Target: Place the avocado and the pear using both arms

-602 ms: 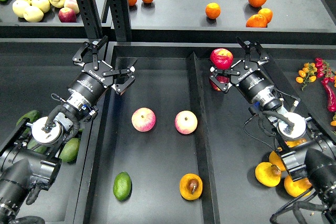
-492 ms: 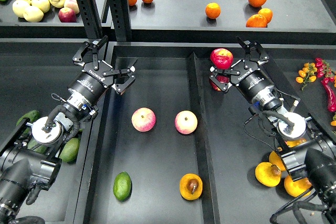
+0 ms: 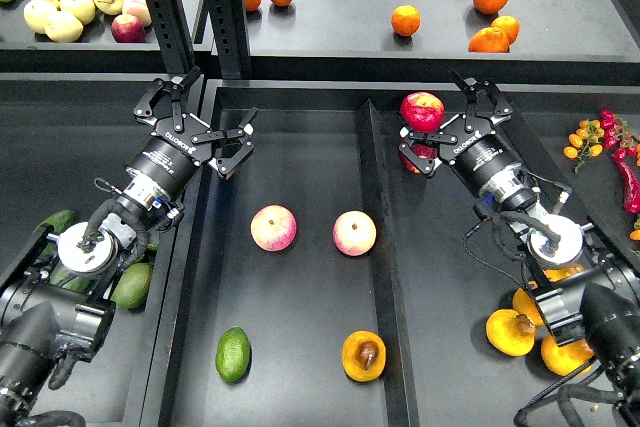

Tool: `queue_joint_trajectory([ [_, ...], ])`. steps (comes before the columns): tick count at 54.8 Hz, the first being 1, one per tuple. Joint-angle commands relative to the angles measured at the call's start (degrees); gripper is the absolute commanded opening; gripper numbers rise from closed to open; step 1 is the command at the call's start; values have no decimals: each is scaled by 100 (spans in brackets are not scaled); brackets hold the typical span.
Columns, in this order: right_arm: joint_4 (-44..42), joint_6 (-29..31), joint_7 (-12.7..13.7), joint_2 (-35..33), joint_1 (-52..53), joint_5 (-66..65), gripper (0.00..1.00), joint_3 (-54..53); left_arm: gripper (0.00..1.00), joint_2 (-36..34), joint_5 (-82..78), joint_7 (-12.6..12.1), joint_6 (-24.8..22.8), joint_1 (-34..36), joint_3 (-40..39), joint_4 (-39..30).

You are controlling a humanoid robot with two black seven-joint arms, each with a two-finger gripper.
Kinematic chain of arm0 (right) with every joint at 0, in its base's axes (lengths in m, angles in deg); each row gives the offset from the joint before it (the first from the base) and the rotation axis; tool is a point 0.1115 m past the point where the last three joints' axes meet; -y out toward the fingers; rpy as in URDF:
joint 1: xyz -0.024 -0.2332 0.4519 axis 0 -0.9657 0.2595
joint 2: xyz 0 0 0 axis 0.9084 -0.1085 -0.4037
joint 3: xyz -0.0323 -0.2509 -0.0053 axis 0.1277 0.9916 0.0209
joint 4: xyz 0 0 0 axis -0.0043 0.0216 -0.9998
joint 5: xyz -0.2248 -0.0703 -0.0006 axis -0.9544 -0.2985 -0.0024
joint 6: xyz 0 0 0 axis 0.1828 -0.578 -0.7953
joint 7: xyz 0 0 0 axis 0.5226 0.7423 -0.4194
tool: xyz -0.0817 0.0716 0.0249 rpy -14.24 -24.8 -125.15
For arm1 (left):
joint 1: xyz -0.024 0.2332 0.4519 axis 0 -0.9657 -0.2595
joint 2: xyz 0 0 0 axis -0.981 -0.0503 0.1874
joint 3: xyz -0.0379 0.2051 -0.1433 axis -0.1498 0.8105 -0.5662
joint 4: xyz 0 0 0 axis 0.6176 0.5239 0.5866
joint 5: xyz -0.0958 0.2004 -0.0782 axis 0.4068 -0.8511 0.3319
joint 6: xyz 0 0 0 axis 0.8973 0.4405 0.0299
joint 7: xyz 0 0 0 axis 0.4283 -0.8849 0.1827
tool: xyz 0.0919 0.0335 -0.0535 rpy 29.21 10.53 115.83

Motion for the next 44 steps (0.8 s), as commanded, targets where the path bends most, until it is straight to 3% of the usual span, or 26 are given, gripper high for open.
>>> queue_joint_trajectory([
  [1, -7, 0, -8, 0, -15, 0, 100, 3, 100, 0, 0, -5, 0, -2, 0, 0],
  [22, 20, 0, -8, 0, -94, 0, 100, 4, 100, 0, 0, -136, 0, 6, -62, 79],
  [27, 20, 0, -8, 0, -85, 0, 100, -5, 100, 0, 0, -382, 0, 24, -70, 79],
  [31, 11, 0, -8, 0, -85, 0, 100, -5, 100, 0, 0, -906, 0, 50, -44, 70],
  [39, 11, 0, -8, 0, -76, 0, 100, -128, 97, 0, 18, -906, 0, 331, 281, 9],
  [44, 11, 0, -8, 0, -76, 0, 100, -207, 97, -262, 79, -906, 0, 595, 965, -9],
])
